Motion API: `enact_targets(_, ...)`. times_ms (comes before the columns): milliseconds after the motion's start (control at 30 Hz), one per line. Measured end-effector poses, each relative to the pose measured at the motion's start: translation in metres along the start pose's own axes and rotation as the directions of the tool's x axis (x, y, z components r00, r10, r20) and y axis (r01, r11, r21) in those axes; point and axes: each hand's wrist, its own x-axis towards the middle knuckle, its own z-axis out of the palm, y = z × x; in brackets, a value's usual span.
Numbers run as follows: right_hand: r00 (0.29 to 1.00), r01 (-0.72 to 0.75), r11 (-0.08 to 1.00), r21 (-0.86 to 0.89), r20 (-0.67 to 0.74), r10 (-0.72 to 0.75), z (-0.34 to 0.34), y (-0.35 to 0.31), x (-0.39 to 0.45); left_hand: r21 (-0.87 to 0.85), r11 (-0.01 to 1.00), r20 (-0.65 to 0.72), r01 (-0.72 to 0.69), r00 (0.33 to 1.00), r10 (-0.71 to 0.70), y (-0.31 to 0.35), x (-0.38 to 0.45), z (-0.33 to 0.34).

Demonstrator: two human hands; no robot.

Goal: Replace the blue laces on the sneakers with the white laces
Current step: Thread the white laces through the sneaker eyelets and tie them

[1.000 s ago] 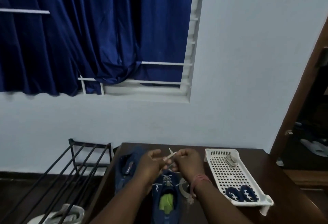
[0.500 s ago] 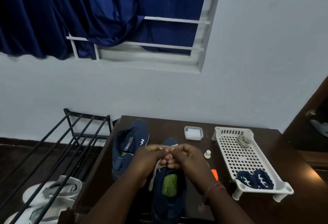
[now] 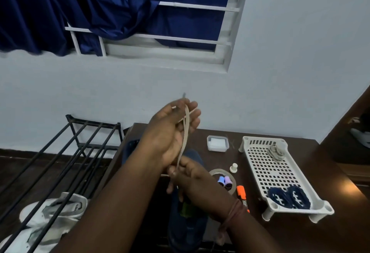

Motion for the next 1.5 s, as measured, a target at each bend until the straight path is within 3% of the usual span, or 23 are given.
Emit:
enact_targets(167,0.995,-0.052,0.999,0.01,0.091,0.051,0.018,-0.001,-0.005,-0.264,0.964,-0.047,0.045,0.997,-0.059,0.028,0.039,0.033)
enact_targets(233,0.994,-0.109,0.993,0.04,-0.024,0.11,0.013,0.001,-0.002,-0.278,0.96,-0.125,0.035,0.989,-0.072,0.034,0.054,0.039)
enact_targets(333,0.957,-0.206,0.962,-0.179,-0.242,0.16,-0.008,0.012,0.002,-0.32,0.947,-0.24,-0.002,0.968,-0.079,0.035,0.07,0.034)
enact_targets(433,0.944,-0.273,0.952,-0.14,-0.229,0.237,-0.022,0.016,0.001,-0.356,0.932,-0.375,-0.062,0.923,-0.082,0.029,0.086,0.015)
enact_targets(500,0.944,-0.288,0.955,0.071,-0.147,0.295,-0.02,0.013,0.002,-0.245,0.969,-0.414,-0.015,0.906,-0.09,0.016,0.093,-0.001)
enact_targets(567,0.924,-0.307,0.902,0.304,-0.13,0.359,-0.018,0.01,0.009,-0.042,0.982,-0.394,0.184,0.9,-0.186,-0.007,0.083,-0.011)
enact_targets(633,0.892,-0.326,0.809,0.488,-0.125,0.435,-0.021,0.008,0.015,0.23,0.899,-0.387,0.372,0.883,-0.267,-0.03,0.062,-0.021)
enact_targets(767,0.877,-0.336,0.743,0.579,-0.094,0.47,-0.035,0.002,0.021,0.499,0.729,-0.458,0.468,0.857,-0.236,-0.063,0.018,-0.056)
enact_targets(833,0.885,-0.342,0.752,0.563,-0.076,0.46,-0.038,-0.003,0.023,0.537,0.704,-0.38,0.465,0.878,-0.29,-0.079,0.0,-0.068)
enact_targets(933,0.876,-0.384,0.736,0.558,-0.033,0.482,-0.045,-0.01,0.029,0.574,0.747,-0.172,0.335,0.941,-0.29,-0.095,-0.01,-0.081)
enact_targets(1067,0.854,-0.477,0.693,0.541,0.097,0.512,-0.058,-0.028,0.044,0.664,0.724,0.08,0.184,0.946,-0.314,-0.099,-0.002,-0.091)
enact_targets(1167,0.823,-0.551,0.671,0.495,0.189,0.536,-0.058,-0.04,0.062,0.732,0.679,0.146,0.06,0.959,-0.242,-0.099,0.001,-0.087)
enact_targets(1267,0.811,-0.579,0.688,0.437,0.225,0.54,-0.062,-0.045,0.078,0.812,0.581,0.256,-0.046,0.924,-0.285,-0.098,0.001,-0.086)
enact_targets(1400,0.849,-0.525,0.75,0.402,0.181,0.497,-0.082,-0.057,0.104,0.85,0.527,0.248,-0.02,0.897,-0.367,-0.098,0.002,-0.086)
enact_targets(1500,0.91,-0.384,0.801,0.458,0.041,0.413,-0.095,-0.057,0.129,0.813,0.576,0.213,0.08,0.881,-0.423,-0.101,0.002,-0.081)
